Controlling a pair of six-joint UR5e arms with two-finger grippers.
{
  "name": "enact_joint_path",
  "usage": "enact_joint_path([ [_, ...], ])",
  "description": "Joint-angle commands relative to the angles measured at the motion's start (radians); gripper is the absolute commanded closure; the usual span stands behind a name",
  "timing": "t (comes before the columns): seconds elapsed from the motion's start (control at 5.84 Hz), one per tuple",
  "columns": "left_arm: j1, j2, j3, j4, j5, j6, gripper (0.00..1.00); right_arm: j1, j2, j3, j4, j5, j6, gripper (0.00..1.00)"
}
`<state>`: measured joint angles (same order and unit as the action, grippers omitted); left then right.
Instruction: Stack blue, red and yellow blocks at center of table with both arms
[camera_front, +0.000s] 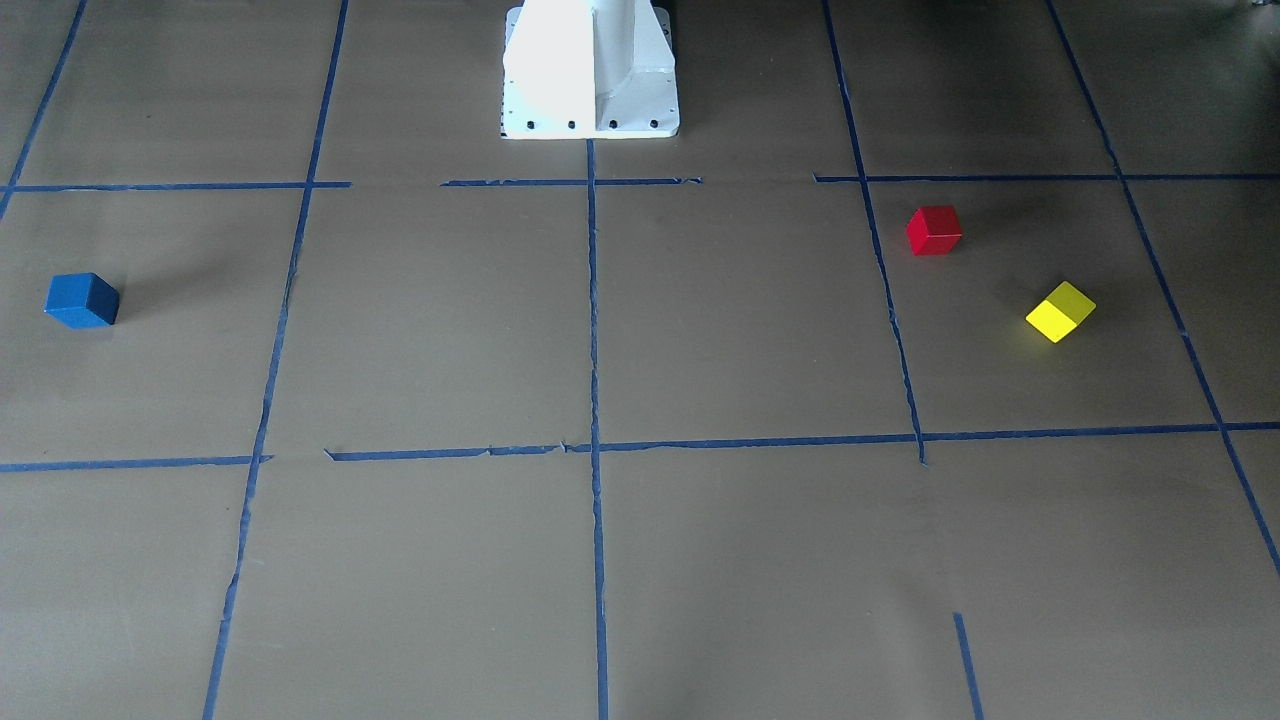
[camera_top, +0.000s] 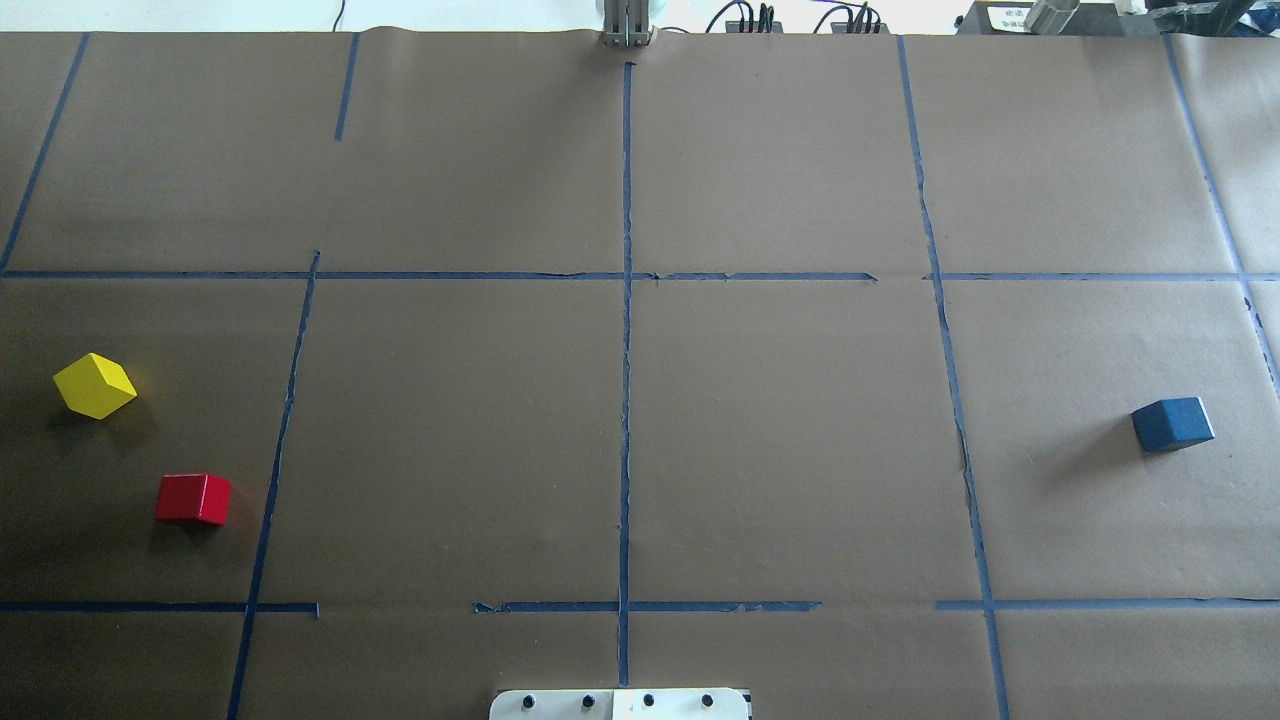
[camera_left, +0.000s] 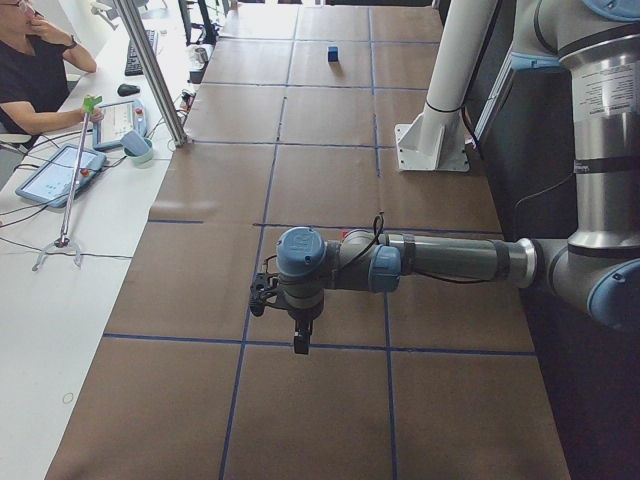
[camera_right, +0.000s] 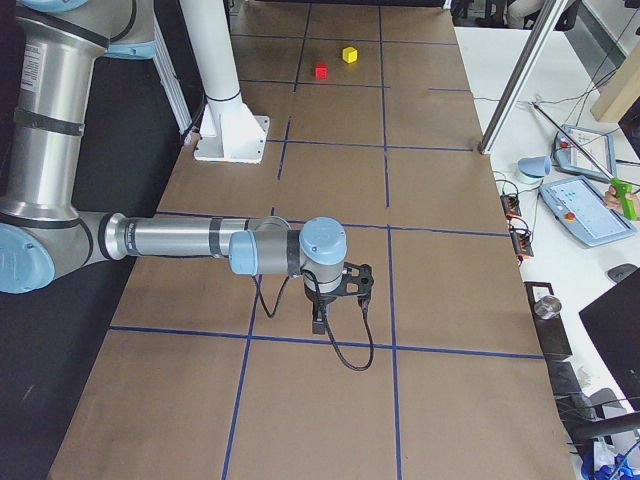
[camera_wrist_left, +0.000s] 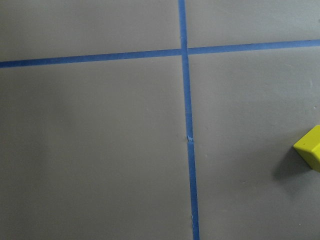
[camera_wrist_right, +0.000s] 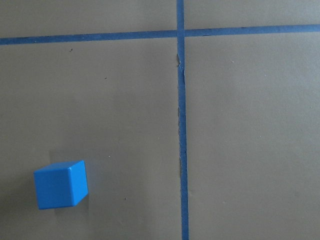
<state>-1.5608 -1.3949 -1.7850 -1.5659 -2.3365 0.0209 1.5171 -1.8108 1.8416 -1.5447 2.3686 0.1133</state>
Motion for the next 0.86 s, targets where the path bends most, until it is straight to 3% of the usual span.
enact_joint_path([
  [0.0,0.001,0.016,-0.031,0.012,-0.003,0.001,0.0,0.0,0.001,-0.002,0.001,-0.002,0.0,0.0],
  [0.34,0.007,0.017,-0.037,0.009,0.006,0.001,0.0,-0.005,0.004,-0.004,0.0,0.0,0.0,0.0],
  [0.68,0.01,0.017,-0.043,0.001,-0.003,0.002,0.0,-0.031,0.001,-0.005,0.104,-0.002,0.006,0.0],
])
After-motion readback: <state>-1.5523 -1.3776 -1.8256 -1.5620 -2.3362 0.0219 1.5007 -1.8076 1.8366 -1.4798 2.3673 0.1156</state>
